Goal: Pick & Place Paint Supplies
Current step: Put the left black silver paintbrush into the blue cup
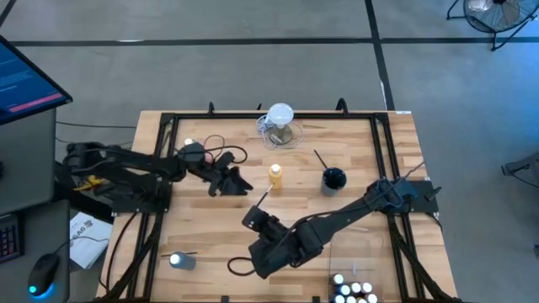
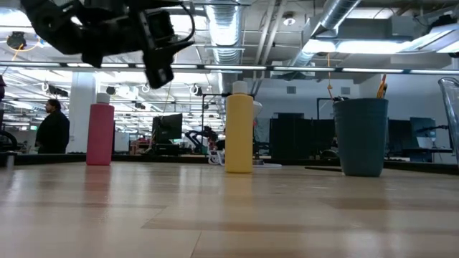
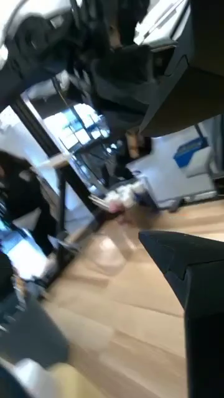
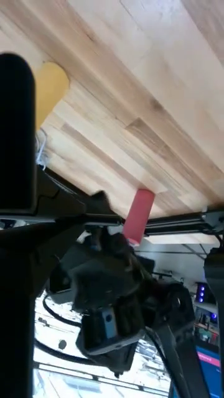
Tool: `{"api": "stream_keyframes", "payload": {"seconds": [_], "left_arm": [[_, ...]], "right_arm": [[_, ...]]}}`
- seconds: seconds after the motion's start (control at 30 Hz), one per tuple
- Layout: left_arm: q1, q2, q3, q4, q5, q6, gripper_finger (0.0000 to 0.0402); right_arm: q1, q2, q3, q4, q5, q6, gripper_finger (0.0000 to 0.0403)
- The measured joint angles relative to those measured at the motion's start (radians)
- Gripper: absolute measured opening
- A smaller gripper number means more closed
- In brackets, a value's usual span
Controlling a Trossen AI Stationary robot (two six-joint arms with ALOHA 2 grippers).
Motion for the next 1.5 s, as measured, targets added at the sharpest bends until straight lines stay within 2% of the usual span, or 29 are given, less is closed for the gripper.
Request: {"api": "stream_keyframes", "payload": {"seconds": [0.13,0.2,0.33,0.6,0.97,1.5], "left_arm": [[0.007,0.115,0.042,0.256,0.043,-0.063,0.0232],[0.007,0.156,0.087,0.307,0.087,-0.105,0.0232],[-0.028,0.23,0.155,0.288,0.115,-0.115,0.0232],[-0.004,0.314,0.151,0.281,0.138,-0.162,0.0232],[-0.103,0.315,0.237,0.282,0.131,-0.185,0.0232],[-0.113,0.34,0.248,0.269,0.098,-0.156,0.023]], "right_arm": [[0.004,0.0,0.0,-0.001,0.0,0.025,0.0],[0.004,0.0,0.0,-0.001,0.0,0.049,0.0],[0.004,0.0,0.0,-0.004,0.001,0.067,0.0],[0.018,0.0,0.0,-0.07,0.001,0.115,0.0],[0.017,0.0,0.0,-0.075,-0.002,0.126,0.0],[0.017,-0.002,-0.001,-0.075,-0.001,0.127,0.0]]}}
